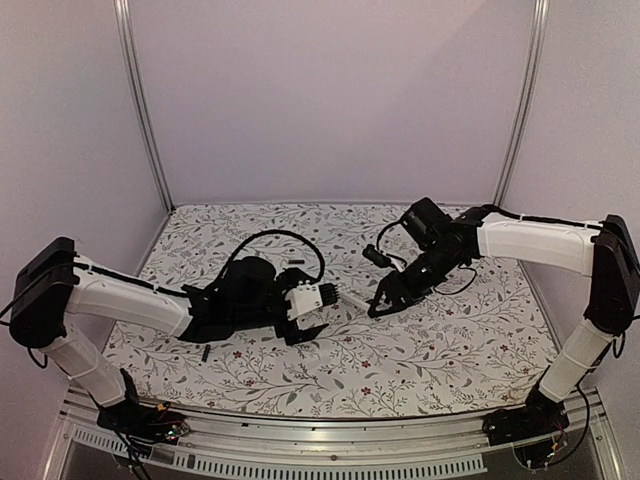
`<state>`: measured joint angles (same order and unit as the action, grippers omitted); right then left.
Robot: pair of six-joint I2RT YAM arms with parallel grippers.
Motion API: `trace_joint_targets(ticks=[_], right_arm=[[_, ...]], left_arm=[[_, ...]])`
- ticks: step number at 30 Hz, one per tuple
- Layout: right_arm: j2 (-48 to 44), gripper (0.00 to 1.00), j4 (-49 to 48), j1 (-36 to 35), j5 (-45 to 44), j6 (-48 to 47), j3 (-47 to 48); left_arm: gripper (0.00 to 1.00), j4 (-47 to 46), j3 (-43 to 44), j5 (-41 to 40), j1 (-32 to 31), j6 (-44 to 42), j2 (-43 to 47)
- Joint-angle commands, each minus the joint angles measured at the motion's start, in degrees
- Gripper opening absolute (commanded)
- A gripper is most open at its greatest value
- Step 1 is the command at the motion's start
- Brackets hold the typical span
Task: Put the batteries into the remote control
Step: Pick up the remote control without the battery cover from the center of the board, then pass from the right arm to the left
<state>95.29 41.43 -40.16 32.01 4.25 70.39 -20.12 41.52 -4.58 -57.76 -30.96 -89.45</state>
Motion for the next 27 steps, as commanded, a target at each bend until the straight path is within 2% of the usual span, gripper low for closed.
trace_joint_targets(ticks=[1,6,15,21,24,27], right_arm=[[-1.49,0.24,3.08,-2.08,2.27,0.22,0.2],[-1.02,0.24,4.66,-3.77,3.54,-0.31,1.25],[-0.86,0.24,8.21,-4.66,4.7,-1.69,3.53],[-1.8,0.25,10.01,-4.67,3.85,-2.36,4.53],[-2.7,0.31,10.05,-4.66,4.09,-2.56,4.94],[-4.08,0.44,10.24,-4.66,3.7,-2.93,6.09]], left_arm=[[0.93,-3.31,2.35,-1.09,-2.53,-9.23,-1.64],[0.87,-0.9,5.36,-1.68,-4.17,-13.08,-4.21],[0.61,2.47,8.84,-3.57,-6.56,-17.41,-7.9],[0.38,3.96,9.42,-4.14,-7.26,-17.26,-6.76],[0.32,4.39,9.54,-3.54,-7.27,-16.02,-5.99],[0.22,4.92,9.81,-2.86,-7.19,-14.4,-5.21]])
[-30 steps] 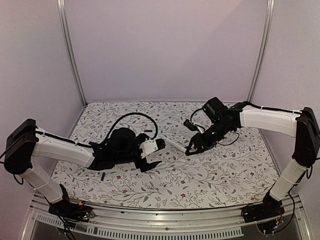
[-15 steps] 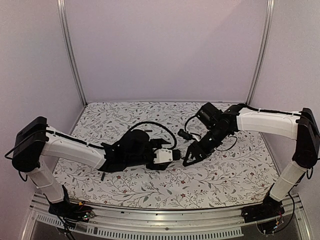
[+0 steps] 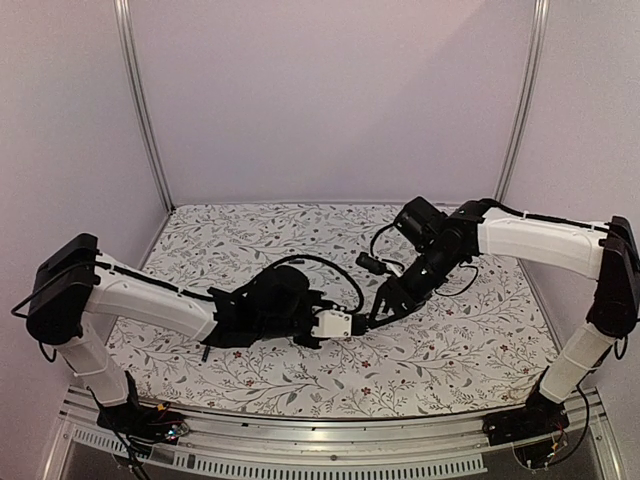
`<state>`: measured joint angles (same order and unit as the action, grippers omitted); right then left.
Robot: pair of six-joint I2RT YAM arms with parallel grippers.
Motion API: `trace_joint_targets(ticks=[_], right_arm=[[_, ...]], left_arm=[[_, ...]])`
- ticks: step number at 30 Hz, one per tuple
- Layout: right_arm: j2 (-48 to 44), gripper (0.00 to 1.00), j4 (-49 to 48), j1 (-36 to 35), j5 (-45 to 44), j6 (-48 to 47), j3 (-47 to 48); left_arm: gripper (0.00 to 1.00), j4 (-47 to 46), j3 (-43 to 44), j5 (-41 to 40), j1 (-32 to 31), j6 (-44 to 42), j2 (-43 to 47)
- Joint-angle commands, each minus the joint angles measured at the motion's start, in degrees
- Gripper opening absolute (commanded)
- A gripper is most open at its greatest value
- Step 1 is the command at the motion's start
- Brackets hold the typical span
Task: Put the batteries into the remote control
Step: Pass from the right arm to the left
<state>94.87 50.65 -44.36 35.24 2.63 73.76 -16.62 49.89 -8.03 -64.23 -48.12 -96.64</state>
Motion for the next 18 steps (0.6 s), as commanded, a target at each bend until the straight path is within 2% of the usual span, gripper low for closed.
trace_joint_targets(ticks=[1,4,9,13,18], right_arm=[[-4.13,0.47,0.9,-0.49,0.22,-1.68,3.09],[-6.45,0.61,1.08,-0.47,-1.17,-1.99,4.38],[-10.96,0.8,0.33,-0.4,-6.51,-4.8,4.86],[-17.1,0.88,-5.17,-0.13,-7.25,-5.88,1.76],[-25.35,0.92,-15.25,-0.06,-6.05,-4.44,-2.12]], left_arm=[[0.18,1.58,1.6,0.85,-0.69,3.17,2.22],[0.07,2.87,2.04,1.54,-0.56,5.14,3.28],[0.05,4.33,1.62,8.32,1.22,13.01,8.1],[0.04,6.21,2.23,16.12,3.41,21.61,12.62],[0.02,5.62,3.28,23.29,5.78,32.05,16.73]])
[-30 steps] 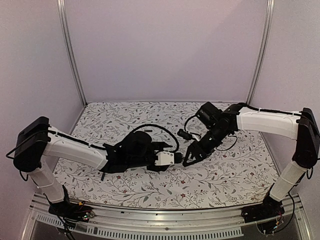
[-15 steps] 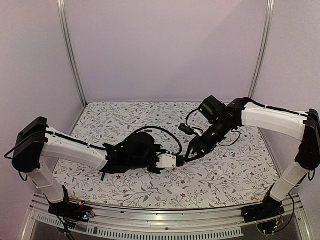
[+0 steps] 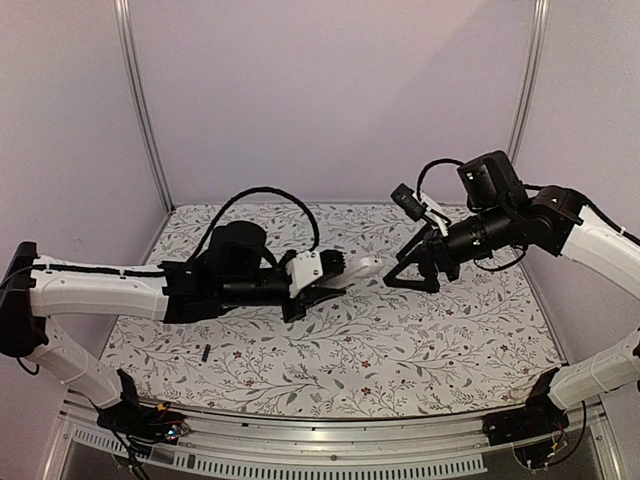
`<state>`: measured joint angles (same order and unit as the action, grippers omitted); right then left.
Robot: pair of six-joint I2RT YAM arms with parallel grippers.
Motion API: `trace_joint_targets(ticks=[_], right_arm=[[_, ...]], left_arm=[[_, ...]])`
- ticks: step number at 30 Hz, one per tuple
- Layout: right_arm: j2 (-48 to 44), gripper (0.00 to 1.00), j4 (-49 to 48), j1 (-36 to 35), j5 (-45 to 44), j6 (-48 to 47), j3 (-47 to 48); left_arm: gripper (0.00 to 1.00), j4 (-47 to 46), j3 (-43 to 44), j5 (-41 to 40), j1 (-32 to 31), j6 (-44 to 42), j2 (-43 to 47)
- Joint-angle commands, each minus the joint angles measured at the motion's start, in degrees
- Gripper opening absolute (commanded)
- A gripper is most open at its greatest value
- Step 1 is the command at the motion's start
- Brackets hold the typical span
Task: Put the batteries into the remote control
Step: Pass from the right arm to the left, then pass from the left arm to the right
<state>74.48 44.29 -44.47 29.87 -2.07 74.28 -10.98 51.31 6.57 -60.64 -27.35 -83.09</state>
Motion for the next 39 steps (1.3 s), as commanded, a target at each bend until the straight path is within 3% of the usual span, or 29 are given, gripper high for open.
trace_joint_targets(ticks=[1,8,15,22,31,39], right_arm=[[-6.09,0.92,-10.6,0.07,-0.02,0.82,-3.11],[-6.83,0.9,-24.08,-0.05,6.71,6.1,-4.68],[-3.01,0.84,-36.17,-0.67,10.82,12.14,-4.29],[2.04,0.79,-38.95,-1.79,12.06,14.68,-0.98],[5.49,0.59,-41.56,-2.02,13.4,15.81,-0.2],[5.89,0.29,-43.0,-1.95,13.45,17.08,-0.29]], left_arm=[[0.02,-1.02,1.93,10.87,2.97,13.72,3.79],[0.03,-6.53,3.68,23.88,6.98,26.1,5.13],[0.04,-8.71,5.17,28.44,7.91,33.82,4.55],[0.05,-10.19,7.06,30.85,8.69,38.88,1.31],[0.05,-13.67,6.47,32.49,10.03,42.36,-0.67],[0.06,-17.02,4.5,32.83,11.23,43.81,-0.27]])
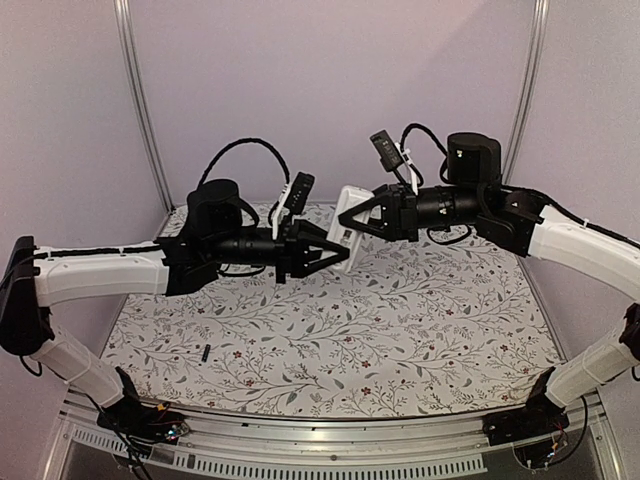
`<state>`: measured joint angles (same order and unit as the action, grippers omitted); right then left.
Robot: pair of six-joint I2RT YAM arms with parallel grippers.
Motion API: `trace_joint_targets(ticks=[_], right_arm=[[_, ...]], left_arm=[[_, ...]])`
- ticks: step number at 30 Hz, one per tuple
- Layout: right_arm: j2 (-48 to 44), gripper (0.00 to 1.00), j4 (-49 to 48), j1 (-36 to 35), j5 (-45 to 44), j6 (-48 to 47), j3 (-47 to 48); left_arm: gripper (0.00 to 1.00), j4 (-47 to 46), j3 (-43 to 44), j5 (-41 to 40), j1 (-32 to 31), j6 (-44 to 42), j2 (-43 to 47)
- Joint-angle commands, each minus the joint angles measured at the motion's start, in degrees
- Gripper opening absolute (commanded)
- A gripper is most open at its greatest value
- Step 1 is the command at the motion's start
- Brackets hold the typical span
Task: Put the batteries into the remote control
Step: Pass from the left arm to the right, then remove the battery cover from the remote control.
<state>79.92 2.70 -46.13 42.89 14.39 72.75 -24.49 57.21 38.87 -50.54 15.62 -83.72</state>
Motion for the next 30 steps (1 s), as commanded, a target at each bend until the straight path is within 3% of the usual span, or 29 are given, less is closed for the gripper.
trace_joint_targets(ticks=[1,6,10,13,14,19,22,26,30], right_arm=[[0.48,0.27,-1.31,-0.27,0.42,0.78,1.19],[0.5,0.17,-1.29,-0.27,0.5,1.34,1.17],[0.54,0.07,-1.04,0.26,0.09,2.35,1.09],[0.84,0.03,-0.28,1.38,0.05,4.0,0.7],[0.92,0.03,0.32,1.8,-0.11,4.47,0.58],[1.66,0.0,6.9,2.78,-1.45,4.99,1.1],[2.87,0.0,10.0,2.78,-1.05,5.01,1.19],[4.12,0.0,11.58,2.67,-1.16,5.65,0.63],[5.41,0.0,11.84,2.31,-1.49,7.69,0.37]], left_arm=[[0.07,-4.12,-2.11,-0.27,1.19,0.6,0.85],[0.26,-3.43,-3.88,-2.7,1.41,-1.77,3.43],[0.57,-1.18,-5.72,-6.07,1.5,-4.6,6.48],[0.92,0.12,-8.32,-11.63,1.5,-7.68,10.38],[0.98,0.8,-9.13,-13.85,1.5,-8.96,12.13],[0.99,6.24,-12.97,-24.28,-0.29,-19.65,20.99],[0.99,13.15,-12.39,-34.62,-5.35,-29.54,23.78],[0.96,19.75,-10.59,-44.13,-12.63,-39.66,23.37],[0.91,21.93,-9.34,-48.73,-16.51,-46.1,20.11]])
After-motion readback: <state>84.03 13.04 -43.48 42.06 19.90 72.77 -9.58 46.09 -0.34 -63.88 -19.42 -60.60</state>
